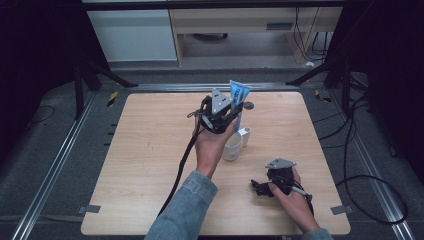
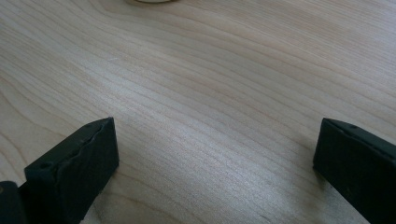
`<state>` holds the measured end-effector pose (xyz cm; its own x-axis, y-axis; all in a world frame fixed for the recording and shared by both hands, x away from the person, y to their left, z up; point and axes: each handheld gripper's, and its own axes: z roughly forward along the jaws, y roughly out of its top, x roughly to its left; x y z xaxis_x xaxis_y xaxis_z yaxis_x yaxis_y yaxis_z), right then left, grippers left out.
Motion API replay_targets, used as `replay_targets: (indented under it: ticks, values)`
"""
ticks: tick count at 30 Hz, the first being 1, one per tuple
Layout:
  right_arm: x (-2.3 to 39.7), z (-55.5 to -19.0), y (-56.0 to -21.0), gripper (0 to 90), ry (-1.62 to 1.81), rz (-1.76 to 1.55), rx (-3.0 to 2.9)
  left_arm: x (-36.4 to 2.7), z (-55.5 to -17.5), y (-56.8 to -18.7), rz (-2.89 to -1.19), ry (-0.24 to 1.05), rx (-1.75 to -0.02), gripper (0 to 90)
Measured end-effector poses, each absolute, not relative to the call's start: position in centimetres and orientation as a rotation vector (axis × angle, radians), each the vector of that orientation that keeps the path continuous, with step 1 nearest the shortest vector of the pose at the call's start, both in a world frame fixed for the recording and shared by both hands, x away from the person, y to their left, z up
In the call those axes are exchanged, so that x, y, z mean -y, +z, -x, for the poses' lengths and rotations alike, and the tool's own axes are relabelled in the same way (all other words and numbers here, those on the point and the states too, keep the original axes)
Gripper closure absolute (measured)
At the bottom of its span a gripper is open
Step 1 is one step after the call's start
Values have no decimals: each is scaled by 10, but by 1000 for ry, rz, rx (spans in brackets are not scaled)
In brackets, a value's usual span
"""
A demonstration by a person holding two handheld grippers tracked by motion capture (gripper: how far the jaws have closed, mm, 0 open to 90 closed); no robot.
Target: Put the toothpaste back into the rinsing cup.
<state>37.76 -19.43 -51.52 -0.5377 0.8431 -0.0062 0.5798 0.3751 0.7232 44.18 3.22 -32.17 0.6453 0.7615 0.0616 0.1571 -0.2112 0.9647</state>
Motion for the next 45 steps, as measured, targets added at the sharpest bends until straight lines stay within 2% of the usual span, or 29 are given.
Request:
replay_targets:
  ticks: [36,45]
  values:
    - [194,-377,-514,4,972,-1253,-2269,-43,-449,-379,-1726,596,-828,721]
    - [194,-378,-515,4,966,-1238,-2266,-42,-449,-388,-1755,629,-821,721]
